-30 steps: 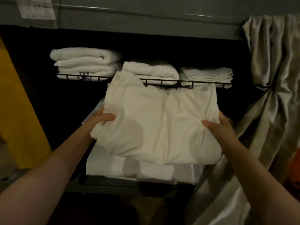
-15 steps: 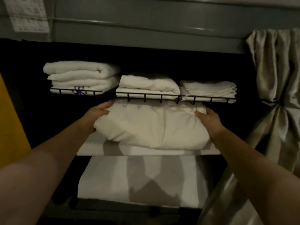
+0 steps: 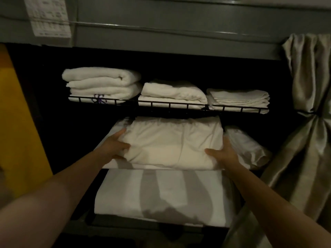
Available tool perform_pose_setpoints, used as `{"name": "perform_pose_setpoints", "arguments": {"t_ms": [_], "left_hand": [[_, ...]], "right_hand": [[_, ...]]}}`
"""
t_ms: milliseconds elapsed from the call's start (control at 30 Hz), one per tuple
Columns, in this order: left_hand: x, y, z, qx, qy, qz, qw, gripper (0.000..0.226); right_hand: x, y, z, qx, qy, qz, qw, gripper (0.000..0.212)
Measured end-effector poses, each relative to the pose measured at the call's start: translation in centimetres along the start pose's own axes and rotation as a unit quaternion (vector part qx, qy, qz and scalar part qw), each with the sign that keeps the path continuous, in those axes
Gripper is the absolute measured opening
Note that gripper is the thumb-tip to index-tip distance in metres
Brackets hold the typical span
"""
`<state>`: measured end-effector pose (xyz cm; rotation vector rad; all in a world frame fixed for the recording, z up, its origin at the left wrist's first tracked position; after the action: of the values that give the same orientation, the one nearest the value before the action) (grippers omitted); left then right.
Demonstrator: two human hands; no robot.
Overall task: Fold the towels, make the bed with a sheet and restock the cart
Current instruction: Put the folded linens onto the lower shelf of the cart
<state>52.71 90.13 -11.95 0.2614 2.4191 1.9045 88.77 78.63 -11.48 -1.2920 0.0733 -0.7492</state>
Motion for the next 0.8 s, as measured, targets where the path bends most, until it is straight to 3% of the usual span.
{"name": "perform_pose_setpoints", "arguments": {"t_ms": [67, 200, 267, 333, 400, 467, 533, 633, 733, 800], "left_hand": [[-0.3, 1.9, -0.1, -0.066, 0.037, 0.024, 0.997, 0.054], [-0.1, 5.3, 0.2, -0.185, 0.109, 0.076, 0.974, 0.035], [0.1, 4.1, 0.8, -0.17, 0.115, 0.143, 0.968, 0.032], [0.3, 1.1, 1.4, -0.101, 0.079, 0.236, 0.963, 0.041], [0.4, -0.9, 0.8, -0.051, 0.06, 0.198, 0.977, 0.061], [0.0, -1.1, 0.5, -0.079, 0.082, 0.204, 0.972, 0.07], [-0.5, -1.3, 0.4, -0.117, 0.118, 0.211, 0.963, 0.065], [-0.9, -1.6, 0.7, -0.124, 0.155, 0.15, 0.969, 0.049], [-1.3, -0.6, 1.3, -0.134, 0.171, 0.211, 0.953, 0.042], [-1.2, -0.3, 1.9, -0.129, 0.191, 0.251, 0.94, 0.042]], "right_hand": [[0.4, -2.9, 1.4, 0.05, 0.039, -0.084, 0.994, 0.074], [0.4, -6.0, 3.2, 0.119, 0.093, -0.128, 0.98, 0.054], [0.0, -4.2, 3.0, 0.068, 0.088, -0.127, 0.986, 0.054], [-0.8, -1.6, 2.2, 0.003, 0.042, -0.153, 0.987, 0.059], [-1.2, 0.1, 0.9, -0.023, -0.002, -0.166, 0.986, 0.068], [-1.2, 0.4, -0.1, -0.01, -0.035, -0.16, 0.986, 0.075], [-1.2, 0.0, -0.7, 0.019, -0.056, -0.164, 0.985, 0.075], [-1.1, -1.2, 0.0, 0.078, -0.059, -0.195, 0.976, 0.054], [-1.2, -2.7, 2.2, 0.124, -0.067, -0.222, 0.965, 0.03], [-1.3, -2.7, 2.9, 0.123, -0.06, -0.233, 0.963, 0.026]]}}
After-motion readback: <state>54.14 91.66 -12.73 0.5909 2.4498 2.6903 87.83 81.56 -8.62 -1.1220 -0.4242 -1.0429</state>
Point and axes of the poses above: each hand's wrist, its own z-axis towards the middle knuckle, its own x-axis out of the back of the hand, y = z × x, the point moved 7 cm from there along z, towards the middle knuckle, and after that the axes turned 7 degrees about x, right-handed, at the moved point
